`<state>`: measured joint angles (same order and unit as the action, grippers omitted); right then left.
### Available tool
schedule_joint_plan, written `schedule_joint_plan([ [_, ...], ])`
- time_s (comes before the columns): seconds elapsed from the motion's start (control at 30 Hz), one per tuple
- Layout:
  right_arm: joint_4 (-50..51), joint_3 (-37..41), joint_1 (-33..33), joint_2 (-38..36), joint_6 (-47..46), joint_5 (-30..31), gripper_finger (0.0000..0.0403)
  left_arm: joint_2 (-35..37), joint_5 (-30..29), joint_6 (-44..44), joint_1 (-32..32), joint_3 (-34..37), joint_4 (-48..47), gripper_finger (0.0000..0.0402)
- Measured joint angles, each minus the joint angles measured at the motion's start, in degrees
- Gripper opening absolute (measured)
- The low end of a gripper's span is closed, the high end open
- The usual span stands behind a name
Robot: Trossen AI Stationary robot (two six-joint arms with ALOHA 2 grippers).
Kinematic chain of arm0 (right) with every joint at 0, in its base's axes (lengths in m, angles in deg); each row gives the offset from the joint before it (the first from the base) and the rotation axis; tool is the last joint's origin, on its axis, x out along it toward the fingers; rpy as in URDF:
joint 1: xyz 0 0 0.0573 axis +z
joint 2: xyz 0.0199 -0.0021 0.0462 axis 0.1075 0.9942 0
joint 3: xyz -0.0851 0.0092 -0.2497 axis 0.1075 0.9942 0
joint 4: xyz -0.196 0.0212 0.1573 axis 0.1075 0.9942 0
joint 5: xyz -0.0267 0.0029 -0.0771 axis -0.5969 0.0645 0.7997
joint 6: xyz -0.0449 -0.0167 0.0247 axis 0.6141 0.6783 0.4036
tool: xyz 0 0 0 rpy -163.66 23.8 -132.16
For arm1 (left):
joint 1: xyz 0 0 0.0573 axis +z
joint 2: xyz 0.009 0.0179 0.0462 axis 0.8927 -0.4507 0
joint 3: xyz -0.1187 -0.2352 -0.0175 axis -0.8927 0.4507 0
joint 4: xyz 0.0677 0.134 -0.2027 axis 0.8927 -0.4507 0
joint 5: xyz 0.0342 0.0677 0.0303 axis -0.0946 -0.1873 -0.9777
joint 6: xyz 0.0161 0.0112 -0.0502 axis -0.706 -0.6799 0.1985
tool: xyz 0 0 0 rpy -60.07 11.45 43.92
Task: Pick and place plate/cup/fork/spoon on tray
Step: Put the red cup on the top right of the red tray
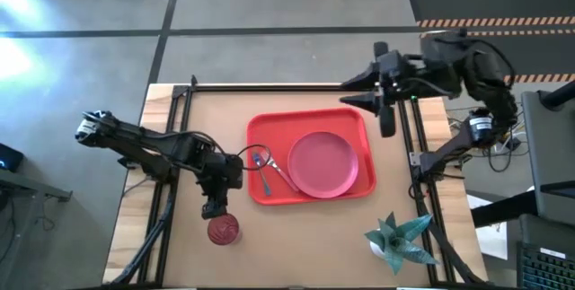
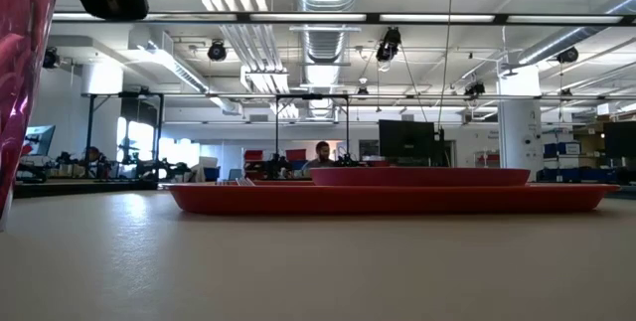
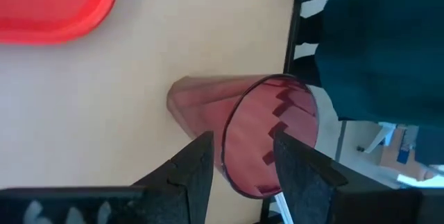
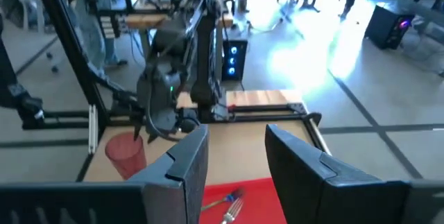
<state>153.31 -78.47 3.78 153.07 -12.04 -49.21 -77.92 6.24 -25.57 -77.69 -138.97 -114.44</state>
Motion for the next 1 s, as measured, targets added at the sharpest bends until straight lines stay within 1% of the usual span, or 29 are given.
schedule_joint_plan([
  [0.27,0.1,0.0,0.0,-1.4,0.0,0.0,0.0129,0.0,0.6,3.6,-0.9,1.9,0.0,0.0132],
  [0.4,0.3,0.0,0.0,-1.0,0.6,0.0,0.0128,-0.8,0.5,3.7,-1.2,1.9,0.7,0.0132],
  [0.73,0.4,0.0,0.0,-0.9,0.8,0.0,0.0127,-7.6,0.1,2.9,-4.1,1.9,0.6,0.0132],
  [0.8,0.4,0.0,0.0,-0.9,0.9,0.0,0.0127,-9.1,-0.4,1.6,-4.4,1.9,0.4,0.0132],
  [0.9,0.4,0.0,0.0,-0.9,1.0,0.0,0.0126,-11.2,-4.3,0.3,-4.5,1.9,0.4,0.0132],
  [1.0,0.4,0.0,0.0,-0.9,0.9,0.0,0.0124,-12.9,-6.4,-1.4,-4.4,1.9,0.4,0.0131],
])
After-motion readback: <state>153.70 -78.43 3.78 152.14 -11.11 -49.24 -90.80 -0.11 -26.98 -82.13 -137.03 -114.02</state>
